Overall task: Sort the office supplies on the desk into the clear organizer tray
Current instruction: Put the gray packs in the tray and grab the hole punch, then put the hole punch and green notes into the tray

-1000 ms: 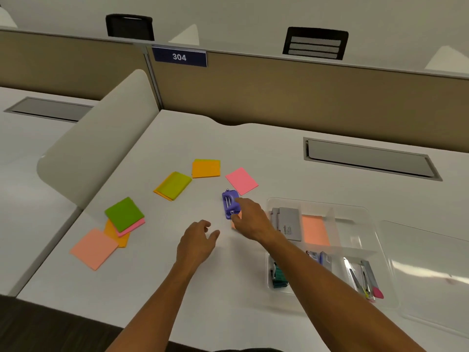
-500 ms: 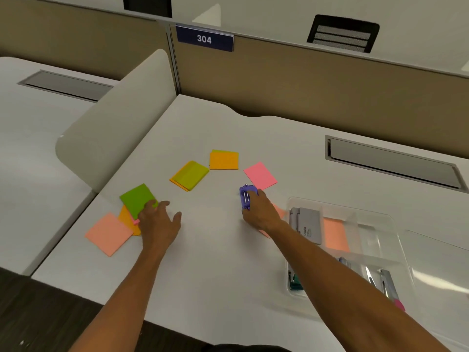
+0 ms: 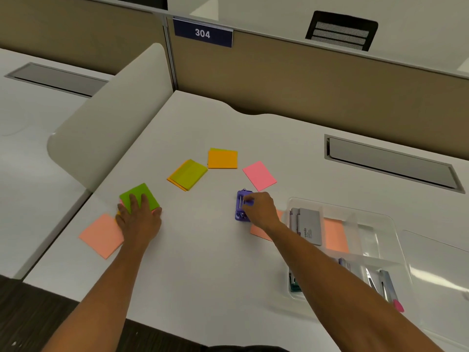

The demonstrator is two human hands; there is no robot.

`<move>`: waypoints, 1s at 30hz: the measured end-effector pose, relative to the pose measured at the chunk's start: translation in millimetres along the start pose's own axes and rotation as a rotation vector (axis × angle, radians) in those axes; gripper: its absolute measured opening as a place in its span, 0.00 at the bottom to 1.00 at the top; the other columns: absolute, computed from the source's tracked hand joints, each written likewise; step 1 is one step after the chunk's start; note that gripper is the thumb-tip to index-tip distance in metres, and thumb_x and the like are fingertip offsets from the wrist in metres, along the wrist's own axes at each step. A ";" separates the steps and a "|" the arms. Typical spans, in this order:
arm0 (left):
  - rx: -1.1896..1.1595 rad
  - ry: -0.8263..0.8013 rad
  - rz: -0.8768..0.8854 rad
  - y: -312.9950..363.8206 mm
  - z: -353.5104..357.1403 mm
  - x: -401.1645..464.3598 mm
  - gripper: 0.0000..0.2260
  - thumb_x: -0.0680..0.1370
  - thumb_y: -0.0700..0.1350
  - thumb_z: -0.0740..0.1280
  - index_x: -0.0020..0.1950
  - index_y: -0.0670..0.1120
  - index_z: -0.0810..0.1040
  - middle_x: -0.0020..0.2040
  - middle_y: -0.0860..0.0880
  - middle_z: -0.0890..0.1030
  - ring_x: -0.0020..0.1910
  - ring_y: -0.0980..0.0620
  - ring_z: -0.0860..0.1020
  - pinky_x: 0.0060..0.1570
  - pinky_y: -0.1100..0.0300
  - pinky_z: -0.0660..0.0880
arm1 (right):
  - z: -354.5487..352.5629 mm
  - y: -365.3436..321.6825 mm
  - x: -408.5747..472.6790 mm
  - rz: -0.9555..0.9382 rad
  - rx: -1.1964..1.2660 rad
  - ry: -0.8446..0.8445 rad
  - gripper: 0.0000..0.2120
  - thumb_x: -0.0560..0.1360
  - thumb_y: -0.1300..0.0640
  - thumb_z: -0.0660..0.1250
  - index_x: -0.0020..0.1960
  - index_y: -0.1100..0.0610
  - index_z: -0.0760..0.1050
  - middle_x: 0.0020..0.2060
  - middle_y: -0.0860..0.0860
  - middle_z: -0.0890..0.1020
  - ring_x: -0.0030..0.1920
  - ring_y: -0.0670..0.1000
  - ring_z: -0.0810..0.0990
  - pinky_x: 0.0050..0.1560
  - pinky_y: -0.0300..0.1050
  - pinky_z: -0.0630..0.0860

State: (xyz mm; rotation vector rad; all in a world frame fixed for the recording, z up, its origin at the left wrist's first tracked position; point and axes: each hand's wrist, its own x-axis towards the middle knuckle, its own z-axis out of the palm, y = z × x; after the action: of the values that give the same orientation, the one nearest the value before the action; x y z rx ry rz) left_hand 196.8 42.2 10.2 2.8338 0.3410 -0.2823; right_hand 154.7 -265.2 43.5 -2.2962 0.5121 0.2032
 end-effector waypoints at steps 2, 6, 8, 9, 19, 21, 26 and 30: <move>0.023 0.028 0.038 1.5 3.7 -5.0 0.27 0.81 0.53 0.59 0.77 0.45 0.59 0.78 0.42 0.55 0.75 0.33 0.51 0.73 0.39 0.51 | 2.3 2.1 -0.8 0.019 0.063 0.002 0.14 0.73 0.64 0.69 0.59 0.57 0.81 0.61 0.55 0.79 0.51 0.52 0.78 0.47 0.40 0.73; -0.036 0.045 0.107 8.0 4.7 -8.6 0.22 0.77 0.49 0.67 0.67 0.40 0.74 0.73 0.39 0.66 0.71 0.34 0.62 0.71 0.44 0.58 | 5.6 2.0 -5.6 0.110 0.292 -0.016 0.13 0.72 0.64 0.71 0.56 0.56 0.81 0.57 0.54 0.80 0.52 0.54 0.79 0.49 0.47 0.80; -0.103 0.050 0.099 13.0 3.8 -12.0 0.22 0.74 0.48 0.71 0.64 0.39 0.76 0.70 0.38 0.69 0.68 0.35 0.65 0.68 0.46 0.62 | 5.9 0.8 -9.4 0.108 0.362 -0.036 0.14 0.71 0.65 0.73 0.55 0.56 0.79 0.54 0.52 0.80 0.53 0.55 0.79 0.52 0.49 0.81; -0.143 0.055 0.082 16.4 3.2 -14.7 0.24 0.72 0.48 0.74 0.64 0.39 0.76 0.70 0.38 0.68 0.66 0.34 0.66 0.66 0.45 0.63 | 6.0 0.4 -11.3 0.101 0.383 -0.045 0.14 0.70 0.66 0.73 0.54 0.55 0.78 0.53 0.51 0.79 0.53 0.54 0.79 0.52 0.49 0.81; -0.601 0.071 -0.088 34.9 3.1 -24.3 0.52 0.64 0.32 0.78 0.78 0.46 0.49 0.69 0.36 0.61 0.62 0.35 0.70 0.61 0.47 0.69 | -15.4 0.3 -30.6 0.074 0.554 -0.059 0.20 0.70 0.66 0.75 0.56 0.54 0.73 0.55 0.54 0.77 0.54 0.56 0.80 0.50 0.54 0.83; -0.703 0.087 -0.122 38.1 4.0 -29.9 0.52 0.66 0.32 0.77 0.79 0.49 0.47 0.67 0.36 0.67 0.63 0.35 0.71 0.60 0.46 0.70 | -24.7 3.6 -34.2 0.068 0.578 -0.041 0.19 0.70 0.66 0.75 0.56 0.54 0.74 0.55 0.54 0.77 0.54 0.57 0.80 0.51 0.56 0.82; -0.793 0.079 -0.151 49.7 -0.1 -39.4 0.46 0.66 0.37 0.78 0.77 0.48 0.54 0.65 0.39 0.74 0.62 0.37 0.74 0.55 0.47 0.72 | -56.6 13.6 -43.0 -0.011 0.569 0.028 0.12 0.70 0.66 0.73 0.49 0.53 0.80 0.50 0.52 0.79 0.51 0.58 0.81 0.51 0.56 0.82; -0.854 0.039 -0.080 68.2 -4.1 -47.7 0.41 0.63 0.40 0.81 0.72 0.46 0.64 0.62 0.43 0.77 0.56 0.41 0.76 0.52 0.48 0.75 | -89.3 23.7 -49.8 -0.066 0.568 0.082 0.12 0.71 0.65 0.72 0.50 0.50 0.81 0.50 0.49 0.81 0.49 0.58 0.83 0.50 0.53 0.82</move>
State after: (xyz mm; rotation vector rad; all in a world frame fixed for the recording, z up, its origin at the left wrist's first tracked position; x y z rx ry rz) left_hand 169.6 -30.1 41.3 1.9889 0.4502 -0.0636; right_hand 98.7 -329.1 105.1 -1.7660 0.4633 -0.0665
